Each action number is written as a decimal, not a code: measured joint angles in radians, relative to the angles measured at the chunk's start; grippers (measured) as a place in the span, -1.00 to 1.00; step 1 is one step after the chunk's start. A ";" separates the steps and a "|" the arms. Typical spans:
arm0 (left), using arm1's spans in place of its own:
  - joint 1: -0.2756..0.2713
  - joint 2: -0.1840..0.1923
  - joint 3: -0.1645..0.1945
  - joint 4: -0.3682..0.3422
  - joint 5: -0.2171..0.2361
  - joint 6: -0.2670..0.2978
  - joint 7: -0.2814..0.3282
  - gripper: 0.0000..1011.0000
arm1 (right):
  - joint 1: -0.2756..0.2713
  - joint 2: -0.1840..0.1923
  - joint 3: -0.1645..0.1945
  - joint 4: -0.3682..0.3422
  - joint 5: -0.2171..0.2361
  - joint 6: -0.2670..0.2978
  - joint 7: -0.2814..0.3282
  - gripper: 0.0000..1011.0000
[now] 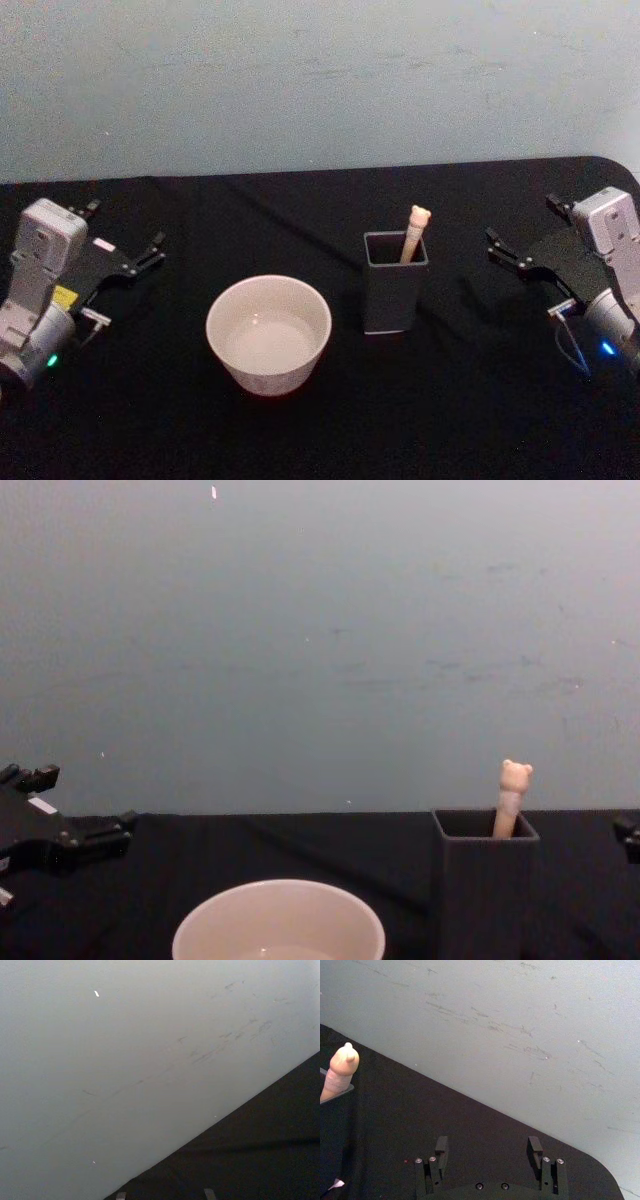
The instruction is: Pick up the stirring spoon with one hand, stir inside the cup, then place it back in its original position.
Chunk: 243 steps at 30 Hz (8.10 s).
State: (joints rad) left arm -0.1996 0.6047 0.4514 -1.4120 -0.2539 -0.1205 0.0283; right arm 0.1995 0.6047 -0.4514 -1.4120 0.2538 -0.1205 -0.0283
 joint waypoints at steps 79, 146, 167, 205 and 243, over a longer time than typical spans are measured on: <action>0.000 0.000 0.000 0.000 0.000 0.000 0.000 0.98 | -0.075 -0.014 0.111 -0.198 0.290 0.173 0.423 0.98; 0.000 0.000 0.000 0.000 0.000 0.000 0.000 0.98 | 0.070 -0.157 0.092 -0.029 0.225 0.246 0.445 0.68; 0.000 0.000 0.000 0.000 0.000 0.000 0.000 0.98 | 0.070 -0.157 0.092 -0.029 0.226 0.245 0.445 -0.54; 0.000 0.000 0.000 0.000 0.000 0.000 0.000 0.98 | 0.069 -0.150 0.104 -0.070 0.356 0.365 0.468 -0.56; 0.000 0.000 0.000 0.000 0.000 0.000 0.000 0.98 | 0.089 -0.082 0.128 -0.203 0.490 0.286 0.427 -0.56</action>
State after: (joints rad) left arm -0.1995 0.6047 0.4514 -1.4119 -0.2539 -0.1206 0.0283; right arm 0.2890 0.5223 -0.3232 -1.6154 0.7435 0.1656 0.3988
